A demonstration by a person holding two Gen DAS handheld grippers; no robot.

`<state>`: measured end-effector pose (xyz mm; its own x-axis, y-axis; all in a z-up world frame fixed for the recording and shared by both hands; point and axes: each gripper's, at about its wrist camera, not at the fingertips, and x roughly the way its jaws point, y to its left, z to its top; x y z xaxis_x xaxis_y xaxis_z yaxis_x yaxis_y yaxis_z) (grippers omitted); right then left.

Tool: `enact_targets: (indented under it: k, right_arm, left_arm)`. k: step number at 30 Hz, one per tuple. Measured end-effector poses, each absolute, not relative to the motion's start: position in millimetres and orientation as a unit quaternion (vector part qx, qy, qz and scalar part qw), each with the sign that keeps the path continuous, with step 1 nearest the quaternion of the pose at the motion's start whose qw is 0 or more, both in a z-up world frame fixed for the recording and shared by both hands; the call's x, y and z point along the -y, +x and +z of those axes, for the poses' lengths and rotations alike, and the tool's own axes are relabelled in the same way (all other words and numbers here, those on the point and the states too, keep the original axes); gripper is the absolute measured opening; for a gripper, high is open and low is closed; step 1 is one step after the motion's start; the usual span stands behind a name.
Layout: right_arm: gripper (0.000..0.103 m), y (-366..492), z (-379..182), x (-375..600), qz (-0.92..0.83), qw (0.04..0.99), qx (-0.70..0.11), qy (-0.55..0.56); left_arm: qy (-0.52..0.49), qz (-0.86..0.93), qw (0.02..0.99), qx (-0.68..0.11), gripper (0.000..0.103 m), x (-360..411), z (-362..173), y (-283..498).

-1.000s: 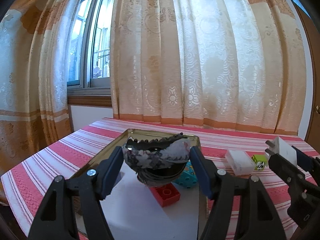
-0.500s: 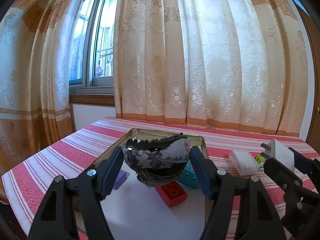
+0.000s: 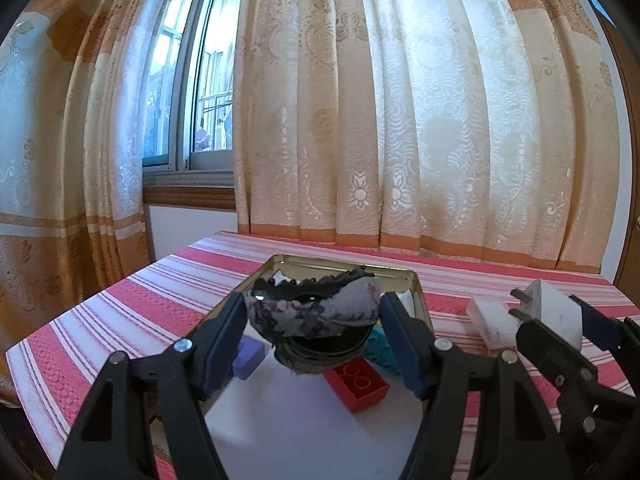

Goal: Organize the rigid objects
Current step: 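Carry the fuzzy object and white foam block over the tin tray with both tools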

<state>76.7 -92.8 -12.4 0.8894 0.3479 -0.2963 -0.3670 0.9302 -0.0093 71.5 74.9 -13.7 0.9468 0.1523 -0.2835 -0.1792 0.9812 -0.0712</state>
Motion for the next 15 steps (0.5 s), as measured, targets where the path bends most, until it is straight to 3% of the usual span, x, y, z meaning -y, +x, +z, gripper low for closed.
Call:
enact_targets:
  k: [15]
  right_arm:
    - [0.063, 79.8, -14.9, 76.0, 0.201, 0.967, -0.151, -0.036]
  left_arm:
    - [-0.052, 0.092, 0.983, -0.148, 0.068, -87.2, -14.6, 73.2]
